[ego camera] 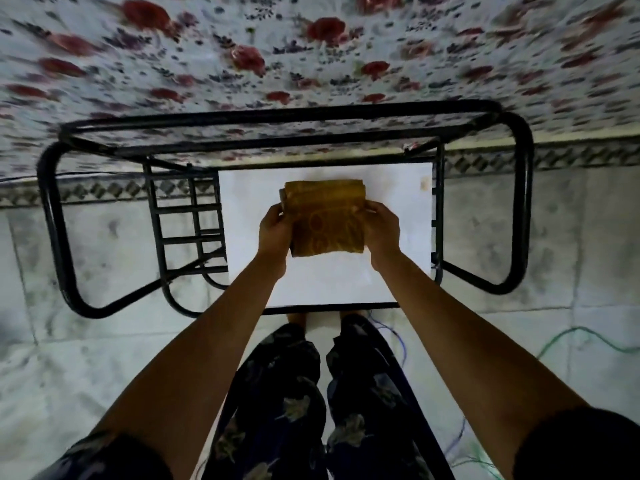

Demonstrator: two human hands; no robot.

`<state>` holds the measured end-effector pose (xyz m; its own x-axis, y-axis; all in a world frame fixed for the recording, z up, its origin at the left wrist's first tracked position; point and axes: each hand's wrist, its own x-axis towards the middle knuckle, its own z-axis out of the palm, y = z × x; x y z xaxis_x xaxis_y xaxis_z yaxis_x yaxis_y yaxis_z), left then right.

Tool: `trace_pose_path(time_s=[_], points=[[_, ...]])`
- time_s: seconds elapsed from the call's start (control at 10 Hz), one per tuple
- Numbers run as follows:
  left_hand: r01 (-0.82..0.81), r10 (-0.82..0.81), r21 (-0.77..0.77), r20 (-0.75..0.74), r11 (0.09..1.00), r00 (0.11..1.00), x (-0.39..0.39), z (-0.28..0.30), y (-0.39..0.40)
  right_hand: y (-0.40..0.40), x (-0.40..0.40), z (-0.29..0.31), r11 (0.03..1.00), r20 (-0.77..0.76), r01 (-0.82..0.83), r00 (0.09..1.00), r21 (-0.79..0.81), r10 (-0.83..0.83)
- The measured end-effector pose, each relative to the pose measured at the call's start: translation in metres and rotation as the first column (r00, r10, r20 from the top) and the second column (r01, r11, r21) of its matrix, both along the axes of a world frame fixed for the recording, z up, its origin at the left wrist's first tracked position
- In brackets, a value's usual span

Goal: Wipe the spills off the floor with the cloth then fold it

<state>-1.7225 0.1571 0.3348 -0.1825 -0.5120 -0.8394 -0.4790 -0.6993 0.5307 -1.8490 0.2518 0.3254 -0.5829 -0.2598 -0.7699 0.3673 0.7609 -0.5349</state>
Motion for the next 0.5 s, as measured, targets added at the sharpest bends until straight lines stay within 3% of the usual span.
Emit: trace_pose_path(time_s=[0.2, 0.3, 0.5], points=[[0.089, -0.086, -0.029, 0.098, 0.996, 0.991, 0.009, 0.008, -0.006, 0.003, 0.002, 0.014, 0.995, -0.073, -0.084, 0.993, 0.05, 0.088], [0.139, -0.128, -0.082, 0.131, 0.987, 0.983, 0.017, 0.025, -0.004, 0.018, 0.009, 0.036, 0.999, -0.003, -0.045, 0.999, 0.008, 0.046], [0.348, -0.278, -0.339, 0.24, 0.874, 0.93, 0.024, 0.103, 0.014, 0.044, 0.02, 0.108, 0.967, -0.108, -0.253, 0.961, 0.038, 0.256]])
